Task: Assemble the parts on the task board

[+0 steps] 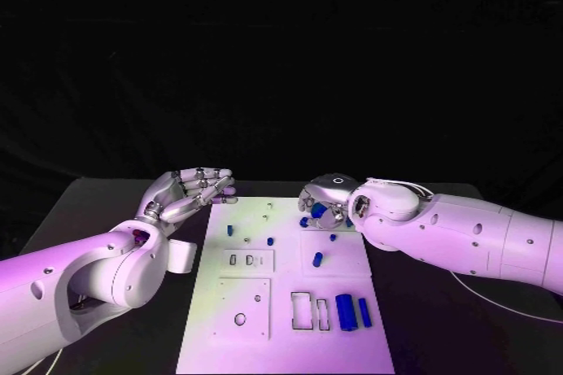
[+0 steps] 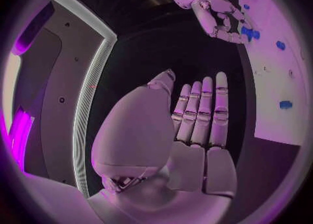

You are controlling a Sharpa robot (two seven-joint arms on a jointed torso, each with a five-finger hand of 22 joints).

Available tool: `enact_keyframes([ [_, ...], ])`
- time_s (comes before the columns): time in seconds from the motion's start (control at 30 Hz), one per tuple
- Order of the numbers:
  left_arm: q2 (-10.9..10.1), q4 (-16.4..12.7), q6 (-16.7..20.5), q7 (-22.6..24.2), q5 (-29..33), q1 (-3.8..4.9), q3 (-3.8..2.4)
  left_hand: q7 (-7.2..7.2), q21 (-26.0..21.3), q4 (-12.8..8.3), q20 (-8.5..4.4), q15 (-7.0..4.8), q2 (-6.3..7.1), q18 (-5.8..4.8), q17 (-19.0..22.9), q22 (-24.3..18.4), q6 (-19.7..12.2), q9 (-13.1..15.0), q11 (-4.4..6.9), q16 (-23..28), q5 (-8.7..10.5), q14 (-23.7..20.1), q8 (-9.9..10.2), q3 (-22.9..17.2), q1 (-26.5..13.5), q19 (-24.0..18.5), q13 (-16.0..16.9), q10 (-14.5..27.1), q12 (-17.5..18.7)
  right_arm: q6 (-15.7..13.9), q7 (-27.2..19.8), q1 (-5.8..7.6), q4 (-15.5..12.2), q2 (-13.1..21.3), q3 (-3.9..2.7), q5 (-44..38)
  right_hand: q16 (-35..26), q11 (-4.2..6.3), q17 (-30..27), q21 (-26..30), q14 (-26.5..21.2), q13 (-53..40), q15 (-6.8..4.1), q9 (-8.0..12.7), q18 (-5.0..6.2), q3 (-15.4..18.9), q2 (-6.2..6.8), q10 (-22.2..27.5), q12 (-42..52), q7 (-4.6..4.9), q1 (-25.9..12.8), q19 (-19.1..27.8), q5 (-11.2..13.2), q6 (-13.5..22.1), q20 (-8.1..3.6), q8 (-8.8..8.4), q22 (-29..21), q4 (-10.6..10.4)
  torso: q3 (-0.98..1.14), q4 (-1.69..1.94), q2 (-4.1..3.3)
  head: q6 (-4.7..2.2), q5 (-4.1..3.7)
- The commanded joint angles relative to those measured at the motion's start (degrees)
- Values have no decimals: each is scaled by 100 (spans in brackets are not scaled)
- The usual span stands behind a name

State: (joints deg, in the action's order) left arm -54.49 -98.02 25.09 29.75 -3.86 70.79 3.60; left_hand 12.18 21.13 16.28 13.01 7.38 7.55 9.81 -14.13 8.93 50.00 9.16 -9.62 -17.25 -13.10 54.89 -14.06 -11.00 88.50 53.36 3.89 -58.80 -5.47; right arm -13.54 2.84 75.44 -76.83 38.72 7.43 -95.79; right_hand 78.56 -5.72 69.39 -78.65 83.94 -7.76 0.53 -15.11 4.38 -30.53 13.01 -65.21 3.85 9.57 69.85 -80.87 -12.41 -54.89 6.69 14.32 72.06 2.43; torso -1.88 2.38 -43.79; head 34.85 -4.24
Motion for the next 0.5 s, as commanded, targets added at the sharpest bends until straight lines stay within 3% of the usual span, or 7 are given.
enact_keyframes([
  [0.03, -2, -6, -101, 2, 37, 13, -6, 9, 25, -11, 0, -6, 53, 72, -8, 5, 16, 6, -2, 5, 30, 24, 21, -29, 16, 42, -9, -39, 21, 160, 24, -14, 25, -36, 3, -131, 37, 15, 28, -38, 264, -14, 32, -10, -85, -12, -22, -32, 42, -47, 63, -40, 22, 12, 5, 7, 43, -24, 3, 0, -33, -14, 10],
  [0.3, 5, 7, -114, -12, 45, 18, -6, 14, 31, -12, -2, -5, 54, 71, -11, 7, 12, 5, -5, 8, 30, 21, 24, -32, 16, 47, -9, -35, 28, 219, 6, -43, 124, -109, 11, -132, 130, 32, 126, -186, 274, -51, 22, -58, -119, -105, -72, -149, 75, -55, 105, -108, 24, -46, 2, 44, 260, -43, 0, 11, -67, -12, 8],
  [0.5, 5, 17, -121, -24, 46, 19, -6, 16, 33, -12, -3, -4, 54, 70, -12, 8, 11, 5, -6, 9, 31, 20, 26, -34, 16, 49, -10, -34, 31, 232, -4, -66, 153, -125, 14, -130, 176, 71, 163, -324, 275, -90, -6, -116, -155, -199, -132, -295, 121, -89, 152, -191, 27, -163, -14, 115, 469, -51, -2, -3, -84, -7, 24],
])
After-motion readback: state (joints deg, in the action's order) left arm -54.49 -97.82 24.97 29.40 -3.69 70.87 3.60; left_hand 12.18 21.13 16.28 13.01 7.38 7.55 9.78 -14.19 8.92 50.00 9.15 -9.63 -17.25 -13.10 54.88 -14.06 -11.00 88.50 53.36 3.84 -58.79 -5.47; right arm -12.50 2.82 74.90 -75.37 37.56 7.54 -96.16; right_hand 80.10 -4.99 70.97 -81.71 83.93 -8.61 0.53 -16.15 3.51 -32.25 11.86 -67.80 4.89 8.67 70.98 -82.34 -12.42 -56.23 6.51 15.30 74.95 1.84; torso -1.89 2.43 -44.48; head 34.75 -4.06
